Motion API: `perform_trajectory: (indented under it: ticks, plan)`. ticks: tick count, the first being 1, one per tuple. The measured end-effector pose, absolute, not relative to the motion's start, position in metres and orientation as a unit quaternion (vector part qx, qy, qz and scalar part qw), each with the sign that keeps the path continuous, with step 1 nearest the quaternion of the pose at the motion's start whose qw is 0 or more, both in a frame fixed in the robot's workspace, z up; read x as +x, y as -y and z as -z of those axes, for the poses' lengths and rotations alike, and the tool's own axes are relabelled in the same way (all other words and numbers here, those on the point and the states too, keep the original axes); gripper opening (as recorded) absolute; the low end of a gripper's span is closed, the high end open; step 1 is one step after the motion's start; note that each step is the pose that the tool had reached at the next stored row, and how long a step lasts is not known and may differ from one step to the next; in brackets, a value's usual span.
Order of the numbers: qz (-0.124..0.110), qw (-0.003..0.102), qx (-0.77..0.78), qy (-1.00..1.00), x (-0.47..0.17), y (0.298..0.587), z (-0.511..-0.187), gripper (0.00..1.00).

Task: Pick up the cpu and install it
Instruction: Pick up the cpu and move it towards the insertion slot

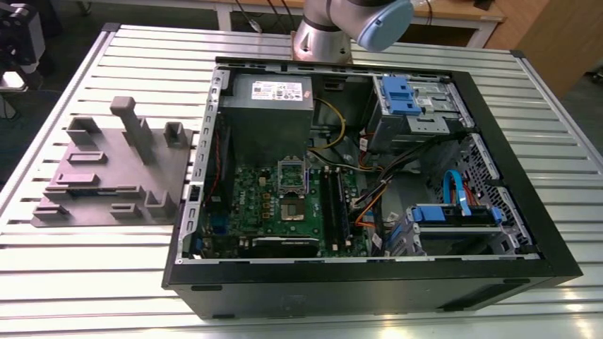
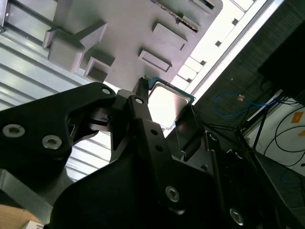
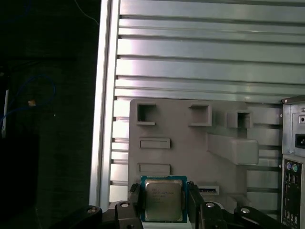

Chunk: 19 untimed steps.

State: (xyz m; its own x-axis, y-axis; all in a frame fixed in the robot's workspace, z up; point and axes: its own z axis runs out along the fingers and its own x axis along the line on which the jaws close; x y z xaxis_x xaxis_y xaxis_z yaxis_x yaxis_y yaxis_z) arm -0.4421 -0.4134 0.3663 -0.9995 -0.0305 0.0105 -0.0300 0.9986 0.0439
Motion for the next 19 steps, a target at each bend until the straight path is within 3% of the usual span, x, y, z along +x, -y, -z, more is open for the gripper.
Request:
perform_trajectory:
  ticks: [19]
  plan:
    - [0.015,0.006,0.015,1.000,-0.4378,0.4134,-0.3664,0.47]
